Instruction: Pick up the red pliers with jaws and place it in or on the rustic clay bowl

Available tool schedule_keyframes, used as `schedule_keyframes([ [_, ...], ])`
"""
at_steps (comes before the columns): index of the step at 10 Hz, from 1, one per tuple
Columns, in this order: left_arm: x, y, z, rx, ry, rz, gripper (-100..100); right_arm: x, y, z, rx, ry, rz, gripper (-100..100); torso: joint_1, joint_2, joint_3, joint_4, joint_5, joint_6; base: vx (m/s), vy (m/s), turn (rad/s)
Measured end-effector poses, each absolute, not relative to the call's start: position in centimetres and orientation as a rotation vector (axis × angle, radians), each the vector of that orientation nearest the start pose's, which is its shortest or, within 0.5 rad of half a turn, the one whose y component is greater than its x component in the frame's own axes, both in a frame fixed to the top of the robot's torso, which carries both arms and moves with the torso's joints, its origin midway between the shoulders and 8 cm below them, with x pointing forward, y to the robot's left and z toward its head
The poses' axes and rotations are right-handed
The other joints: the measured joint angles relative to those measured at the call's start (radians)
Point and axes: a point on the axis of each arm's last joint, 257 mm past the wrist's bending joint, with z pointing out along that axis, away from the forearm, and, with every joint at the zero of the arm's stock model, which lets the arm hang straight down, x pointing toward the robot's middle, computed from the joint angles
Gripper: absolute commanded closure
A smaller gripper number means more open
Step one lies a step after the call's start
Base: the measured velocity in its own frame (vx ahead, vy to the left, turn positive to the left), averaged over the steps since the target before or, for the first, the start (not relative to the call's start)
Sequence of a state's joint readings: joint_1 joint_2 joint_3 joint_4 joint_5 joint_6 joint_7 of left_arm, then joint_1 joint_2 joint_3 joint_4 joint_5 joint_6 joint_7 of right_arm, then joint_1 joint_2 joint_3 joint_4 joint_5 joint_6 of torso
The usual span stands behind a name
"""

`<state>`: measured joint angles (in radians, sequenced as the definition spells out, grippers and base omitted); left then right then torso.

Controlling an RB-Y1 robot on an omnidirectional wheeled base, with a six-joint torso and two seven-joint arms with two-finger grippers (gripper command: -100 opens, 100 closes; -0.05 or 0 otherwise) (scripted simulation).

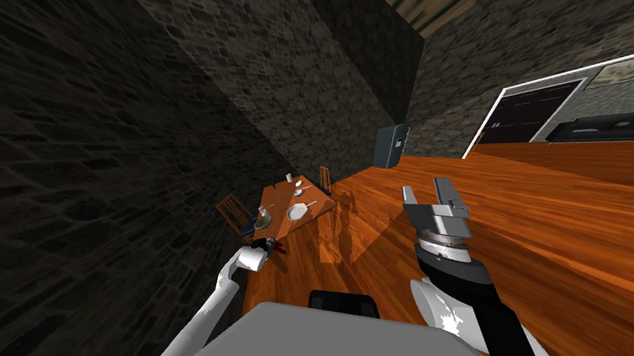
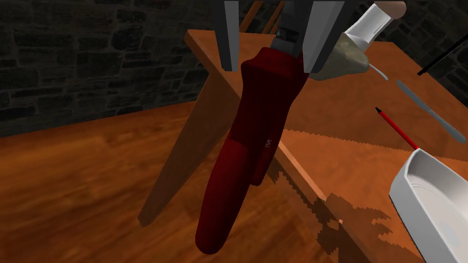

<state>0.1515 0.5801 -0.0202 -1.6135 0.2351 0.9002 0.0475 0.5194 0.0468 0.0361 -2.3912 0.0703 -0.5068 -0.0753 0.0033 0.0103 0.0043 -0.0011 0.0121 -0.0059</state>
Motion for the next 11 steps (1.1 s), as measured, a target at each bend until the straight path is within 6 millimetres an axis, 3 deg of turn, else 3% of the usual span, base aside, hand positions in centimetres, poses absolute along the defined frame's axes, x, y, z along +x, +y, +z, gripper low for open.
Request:
schedule_keyframes([
  [5,39.7,51.0,-36.7,-1.525,1.824,-0.143,100,31.9,-26.3,6.8,0.596,0.526,1.373,0,0.016,-0.022,-0.012,-0.003,0.003,0.002,0.069,0.147,-0.115],
  [11,39.4,56.4,-32.2,-1.249,1.903,0.061,100,31.9,-26.3,6.8,0.596,0.526,1.373,0,0.014,-0.023,-0.013,-0.004,0.001,0.004,0.078,0.151,-0.142],
])
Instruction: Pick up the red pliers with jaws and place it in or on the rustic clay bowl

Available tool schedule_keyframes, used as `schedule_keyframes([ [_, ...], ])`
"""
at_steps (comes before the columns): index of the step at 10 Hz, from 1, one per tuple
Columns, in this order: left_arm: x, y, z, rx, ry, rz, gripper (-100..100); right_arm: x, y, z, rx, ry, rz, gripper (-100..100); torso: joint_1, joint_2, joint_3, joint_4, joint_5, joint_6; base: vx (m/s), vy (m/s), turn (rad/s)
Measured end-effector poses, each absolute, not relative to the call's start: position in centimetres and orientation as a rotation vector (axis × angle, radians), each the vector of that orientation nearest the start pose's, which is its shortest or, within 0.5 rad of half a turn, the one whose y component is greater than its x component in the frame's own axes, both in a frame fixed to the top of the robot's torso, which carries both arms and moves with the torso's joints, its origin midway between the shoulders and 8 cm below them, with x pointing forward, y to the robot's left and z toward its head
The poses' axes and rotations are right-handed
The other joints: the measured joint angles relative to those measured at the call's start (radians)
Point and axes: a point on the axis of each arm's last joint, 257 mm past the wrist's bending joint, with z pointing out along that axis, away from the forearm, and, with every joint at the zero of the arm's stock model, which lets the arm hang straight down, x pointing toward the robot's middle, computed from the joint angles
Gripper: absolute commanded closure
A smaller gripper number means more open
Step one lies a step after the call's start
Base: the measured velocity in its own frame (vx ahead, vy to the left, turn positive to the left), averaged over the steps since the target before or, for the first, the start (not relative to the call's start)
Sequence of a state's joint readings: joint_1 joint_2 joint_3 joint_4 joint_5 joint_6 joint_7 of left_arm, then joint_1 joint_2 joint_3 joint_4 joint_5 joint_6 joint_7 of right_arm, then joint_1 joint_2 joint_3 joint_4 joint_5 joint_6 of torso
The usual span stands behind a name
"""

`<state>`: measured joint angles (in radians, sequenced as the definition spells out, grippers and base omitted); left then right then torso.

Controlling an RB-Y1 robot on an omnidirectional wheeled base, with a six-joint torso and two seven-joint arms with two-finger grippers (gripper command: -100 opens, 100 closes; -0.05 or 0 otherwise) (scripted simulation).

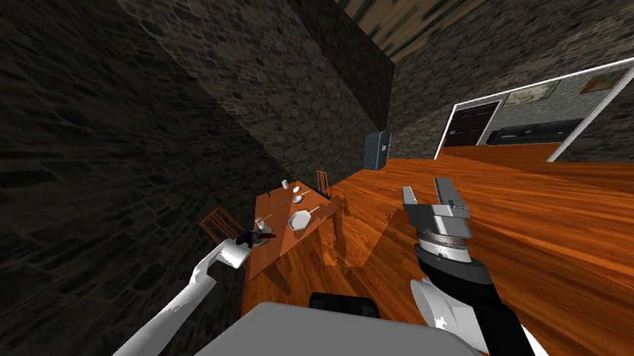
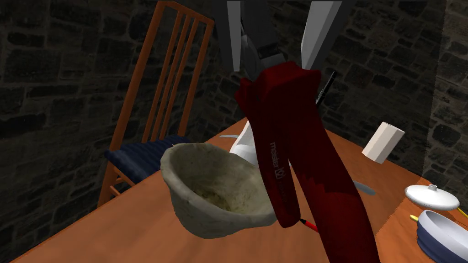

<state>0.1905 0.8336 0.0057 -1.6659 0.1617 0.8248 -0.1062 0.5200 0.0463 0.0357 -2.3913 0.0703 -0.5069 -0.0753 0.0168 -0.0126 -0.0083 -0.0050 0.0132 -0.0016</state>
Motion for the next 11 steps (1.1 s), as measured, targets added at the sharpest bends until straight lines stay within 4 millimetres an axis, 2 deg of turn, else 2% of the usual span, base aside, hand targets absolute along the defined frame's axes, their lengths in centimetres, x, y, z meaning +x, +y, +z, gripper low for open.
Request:
schedule_keyframes([
  [3,39.5,58.5,-30.3,-1.12,1.937,0.155,100,31.9,-26.3,6.8,0.596,0.526,1.373,0,-0.001,0.001,0.0,-0.002,-0.002,0.003,0.049,0.152,-0.123],
  [6,39.3,59.9,-29.0,-1.026,1.961,0.228,100,31.9,-26.3,6.8,0.596,0.526,1.373,0,-0.011,0.0,-0.002,-0.004,-0.007,0.006,0.022,0.077,-0.054],
  [7,39.4,60.0,-28.8,-1.021,1.961,0.232,-100,31.9,-26.3,6.8,0.596,0.525,1.373,0,-0.015,0.001,-0.002,-0.004,-0.007,0.006,0.002,0.01,0.001],
  [11,39.4,60.0,-28.8,-1.022,1.961,0.231,-100,31.9,-26.3,6.8,0.596,0.525,1.373,0,-0.019,0.002,-0.001,-0.004,-0.009,0.006,0.0,0.0,0.0],
])
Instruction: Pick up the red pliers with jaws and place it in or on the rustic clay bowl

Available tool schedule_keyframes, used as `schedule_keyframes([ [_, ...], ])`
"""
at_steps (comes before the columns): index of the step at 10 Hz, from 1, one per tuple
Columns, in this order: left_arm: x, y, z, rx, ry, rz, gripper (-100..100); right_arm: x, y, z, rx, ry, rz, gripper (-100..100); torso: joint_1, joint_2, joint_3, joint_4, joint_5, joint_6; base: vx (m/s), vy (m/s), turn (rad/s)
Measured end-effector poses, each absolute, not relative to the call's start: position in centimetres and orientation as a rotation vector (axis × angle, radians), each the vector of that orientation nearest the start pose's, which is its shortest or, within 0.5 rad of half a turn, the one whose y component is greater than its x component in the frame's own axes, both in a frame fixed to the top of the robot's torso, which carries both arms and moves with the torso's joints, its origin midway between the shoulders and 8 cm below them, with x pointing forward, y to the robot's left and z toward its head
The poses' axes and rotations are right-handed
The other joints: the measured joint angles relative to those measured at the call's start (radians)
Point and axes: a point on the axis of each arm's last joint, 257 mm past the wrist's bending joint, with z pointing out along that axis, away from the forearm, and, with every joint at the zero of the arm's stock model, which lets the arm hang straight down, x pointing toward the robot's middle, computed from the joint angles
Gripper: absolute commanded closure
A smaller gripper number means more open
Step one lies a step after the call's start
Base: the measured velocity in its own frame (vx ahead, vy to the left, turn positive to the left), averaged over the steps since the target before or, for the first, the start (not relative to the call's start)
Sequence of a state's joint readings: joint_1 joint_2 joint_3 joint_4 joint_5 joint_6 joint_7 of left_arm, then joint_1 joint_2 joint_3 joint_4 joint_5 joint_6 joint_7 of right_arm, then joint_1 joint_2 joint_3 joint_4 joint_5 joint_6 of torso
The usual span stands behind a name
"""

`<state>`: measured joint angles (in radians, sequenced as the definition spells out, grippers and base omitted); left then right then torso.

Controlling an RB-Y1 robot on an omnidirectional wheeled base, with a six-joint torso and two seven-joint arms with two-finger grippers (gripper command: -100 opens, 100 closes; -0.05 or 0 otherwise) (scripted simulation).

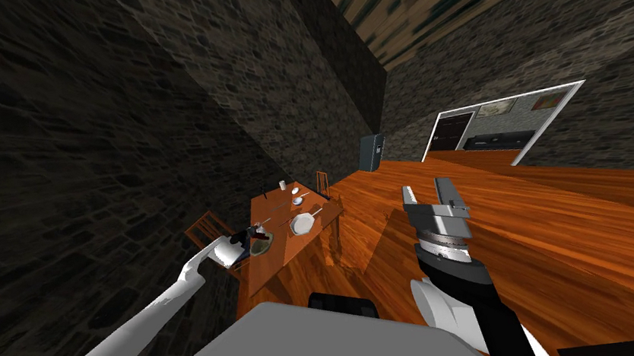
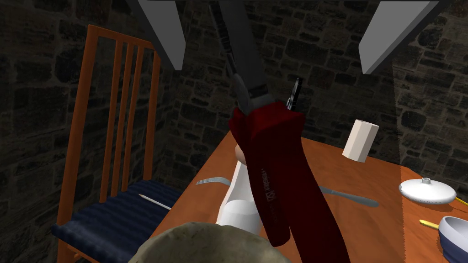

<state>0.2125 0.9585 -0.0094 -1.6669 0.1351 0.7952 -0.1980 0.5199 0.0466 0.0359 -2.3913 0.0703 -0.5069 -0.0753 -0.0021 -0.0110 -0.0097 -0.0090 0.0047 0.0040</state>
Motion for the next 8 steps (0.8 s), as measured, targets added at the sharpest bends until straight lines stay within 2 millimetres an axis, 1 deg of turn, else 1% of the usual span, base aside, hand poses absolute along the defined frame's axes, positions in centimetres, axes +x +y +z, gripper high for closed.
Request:
schedule_keyframes([
  [1,39.4,60.0,-28.8,-1.022,1.961,0.231,0,31.9,-26.3,6.8,0.596,0.525,1.373,0,0.0,0.0,0.0,0.0,0.0,0.0,0.0,0.0,0.0],
  [2,39.4,60.0,-28.8,-1.022,1.961,0.231,-100,31.9,-26.3,6.8,0.596,0.525,1.373,0,0.0,0.0,0.0,0.0,0.0,0.0,-0.001,0.01,0.061],
  [5,40.3,59.2,-26.5,-1.008,1.953,0.216,-100,31.9,-26.3,6.8,0.596,0.525,1.373,0,0.001,0.0,0.0,0.0,0.0,0.0,-0.003,0.017,0.057],
  [8,40.4,58.3,-24.3,-0.994,1.952,0.204,-100,31.9,-26.3,6.8,0.596,0.525,1.373,0,0.001,0.001,0.0,0.0,0.0,0.0,-0.003,0.015,0.052],
])
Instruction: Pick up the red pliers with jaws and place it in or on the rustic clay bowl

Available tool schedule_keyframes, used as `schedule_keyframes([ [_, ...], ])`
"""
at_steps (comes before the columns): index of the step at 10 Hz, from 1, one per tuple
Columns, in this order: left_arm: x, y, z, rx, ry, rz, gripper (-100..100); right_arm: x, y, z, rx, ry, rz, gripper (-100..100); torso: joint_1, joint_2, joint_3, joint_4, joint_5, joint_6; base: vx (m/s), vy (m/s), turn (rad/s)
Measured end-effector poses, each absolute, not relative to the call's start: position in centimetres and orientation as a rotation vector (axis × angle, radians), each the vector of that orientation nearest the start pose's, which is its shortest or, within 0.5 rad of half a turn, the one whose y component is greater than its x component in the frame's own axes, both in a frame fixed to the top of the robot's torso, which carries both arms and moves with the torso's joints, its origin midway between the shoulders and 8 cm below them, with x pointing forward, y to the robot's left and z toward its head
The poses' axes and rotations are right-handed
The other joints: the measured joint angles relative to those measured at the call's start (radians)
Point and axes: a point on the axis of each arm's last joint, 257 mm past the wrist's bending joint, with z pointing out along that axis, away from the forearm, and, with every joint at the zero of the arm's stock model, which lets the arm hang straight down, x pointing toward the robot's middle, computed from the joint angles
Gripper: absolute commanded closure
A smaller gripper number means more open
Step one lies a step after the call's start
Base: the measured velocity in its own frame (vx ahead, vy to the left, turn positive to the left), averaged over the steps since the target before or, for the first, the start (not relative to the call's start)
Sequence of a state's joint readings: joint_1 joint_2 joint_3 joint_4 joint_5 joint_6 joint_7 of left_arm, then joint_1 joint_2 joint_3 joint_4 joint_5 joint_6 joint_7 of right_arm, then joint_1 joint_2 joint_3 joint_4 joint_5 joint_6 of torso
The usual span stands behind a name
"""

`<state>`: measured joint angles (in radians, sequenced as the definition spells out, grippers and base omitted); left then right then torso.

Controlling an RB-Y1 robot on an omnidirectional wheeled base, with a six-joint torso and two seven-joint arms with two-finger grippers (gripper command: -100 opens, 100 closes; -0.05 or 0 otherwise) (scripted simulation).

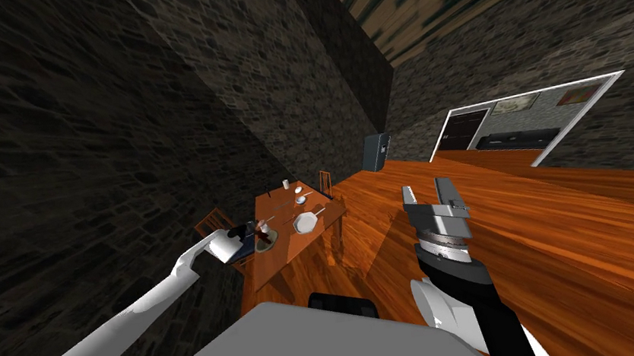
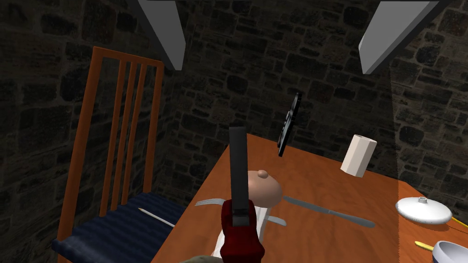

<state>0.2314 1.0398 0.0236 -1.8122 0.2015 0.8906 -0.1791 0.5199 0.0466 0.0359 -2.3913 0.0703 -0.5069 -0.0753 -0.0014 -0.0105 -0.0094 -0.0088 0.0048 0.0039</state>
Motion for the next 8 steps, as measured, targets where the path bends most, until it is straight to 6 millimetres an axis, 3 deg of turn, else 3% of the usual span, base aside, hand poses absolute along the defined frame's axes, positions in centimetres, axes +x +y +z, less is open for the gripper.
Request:
schedule_keyframes([
  [3,41.2,57.1,-22.4,-0.976,1.953,0.192,-100,31.9,-26.3,6.8,0.596,0.525,1.373,0,0.0,0.0,0.0,0.0,0.0,0.0,0.0,0.011,0.035],
  [4,41.2,57.1,-22.4,-0.977,1.953,0.194,0,31.9,-26.3,6.8,0.596,0.525,1.373,0,0.0,0.0,0.0,0.0,0.0,0.0,0.0,0.0,0.0],
  [8,41.2,57.1,-22.4,-0.977,1.953,0.194,0,31.9,-26.3,6.8,0.596,0.525,1.373,0,-0.001,0.0,0.0,0.0,0.0,0.0,0.0,0.0,0.0],
])
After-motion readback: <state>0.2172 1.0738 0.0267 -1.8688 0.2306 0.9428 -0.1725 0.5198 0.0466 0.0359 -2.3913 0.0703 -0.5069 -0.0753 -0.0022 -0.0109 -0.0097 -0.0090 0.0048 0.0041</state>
